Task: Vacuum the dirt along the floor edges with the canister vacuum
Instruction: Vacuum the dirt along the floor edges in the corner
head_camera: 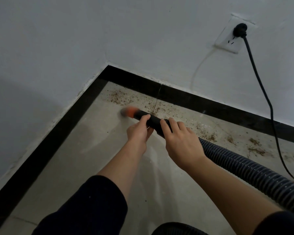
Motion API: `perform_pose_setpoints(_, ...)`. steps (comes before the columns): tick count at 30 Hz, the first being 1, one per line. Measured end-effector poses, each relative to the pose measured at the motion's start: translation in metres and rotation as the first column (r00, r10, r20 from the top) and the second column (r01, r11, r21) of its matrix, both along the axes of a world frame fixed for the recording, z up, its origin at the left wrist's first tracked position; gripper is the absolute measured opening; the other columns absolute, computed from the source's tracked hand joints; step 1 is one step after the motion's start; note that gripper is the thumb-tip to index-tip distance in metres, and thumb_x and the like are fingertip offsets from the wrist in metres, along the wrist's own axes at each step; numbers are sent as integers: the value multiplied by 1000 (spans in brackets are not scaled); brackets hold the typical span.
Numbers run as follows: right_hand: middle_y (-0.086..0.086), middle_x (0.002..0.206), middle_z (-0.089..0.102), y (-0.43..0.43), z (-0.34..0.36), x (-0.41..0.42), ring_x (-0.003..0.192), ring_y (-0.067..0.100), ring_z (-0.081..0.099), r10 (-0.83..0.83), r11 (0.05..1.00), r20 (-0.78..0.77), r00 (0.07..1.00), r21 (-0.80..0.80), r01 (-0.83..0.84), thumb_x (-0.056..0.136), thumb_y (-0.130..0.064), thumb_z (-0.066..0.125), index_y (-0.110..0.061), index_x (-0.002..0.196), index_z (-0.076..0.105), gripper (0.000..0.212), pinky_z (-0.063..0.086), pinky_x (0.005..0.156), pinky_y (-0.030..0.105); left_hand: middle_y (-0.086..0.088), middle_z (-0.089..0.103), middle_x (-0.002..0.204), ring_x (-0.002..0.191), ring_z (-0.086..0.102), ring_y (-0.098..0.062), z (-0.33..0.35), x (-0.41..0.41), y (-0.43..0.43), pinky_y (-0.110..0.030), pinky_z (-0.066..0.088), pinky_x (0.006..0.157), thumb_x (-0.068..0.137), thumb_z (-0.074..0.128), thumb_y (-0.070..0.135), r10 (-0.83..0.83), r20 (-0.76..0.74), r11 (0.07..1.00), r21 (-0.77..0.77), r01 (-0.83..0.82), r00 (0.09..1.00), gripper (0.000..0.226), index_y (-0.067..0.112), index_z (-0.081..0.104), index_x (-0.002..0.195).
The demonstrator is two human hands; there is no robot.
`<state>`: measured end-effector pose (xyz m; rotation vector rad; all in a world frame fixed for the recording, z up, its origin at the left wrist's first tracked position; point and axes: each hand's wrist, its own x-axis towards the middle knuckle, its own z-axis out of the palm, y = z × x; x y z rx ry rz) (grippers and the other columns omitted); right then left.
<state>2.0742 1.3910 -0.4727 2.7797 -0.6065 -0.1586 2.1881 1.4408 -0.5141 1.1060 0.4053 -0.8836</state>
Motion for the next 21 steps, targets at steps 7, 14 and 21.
perform_pose_setpoints(7, 11, 137, 47, -3, 17, -6, 112, 28, 52, 73, 991, 65, 995, 108, -80, 91, -18, 55, -13, 147, 30, 62, 49, 84, 35, -15, 71, 94, 78, 69, -16, 11, -5, 12, -21, 58, 68, 86, 72, 13, 46, -16, 999, 8, -46, 999, 18, 2, 62, 96)
perform_pose_setpoints(14, 2, 139, 42, -8, 38, -18, 114, 22, 48, 98, 985, 71, 993, 136, -107, 93, -25, 53, -20, 148, 23, 62, 48, 84, 32, -17, 71, 98, 69, 69, -15, 29, -16, 19, -21, 58, 66, 86, 72, 12, 12, -9, 1000, -15, -13, 1000, 27, 1, 59, 107)
perform_pose_setpoints(21, -1, 135, 45, -8, 44, -27, 108, 20, 49, 130, 982, 24, 991, 135, -132, 91, -29, 55, -22, 145, 28, 61, 52, 80, 34, -18, 69, 102, 79, 68, -18, 30, -26, 26, -24, 59, 66, 85, 73, 11, -1, -15, 1000, -4, 1, 1000, 35, -2, 58, 114)
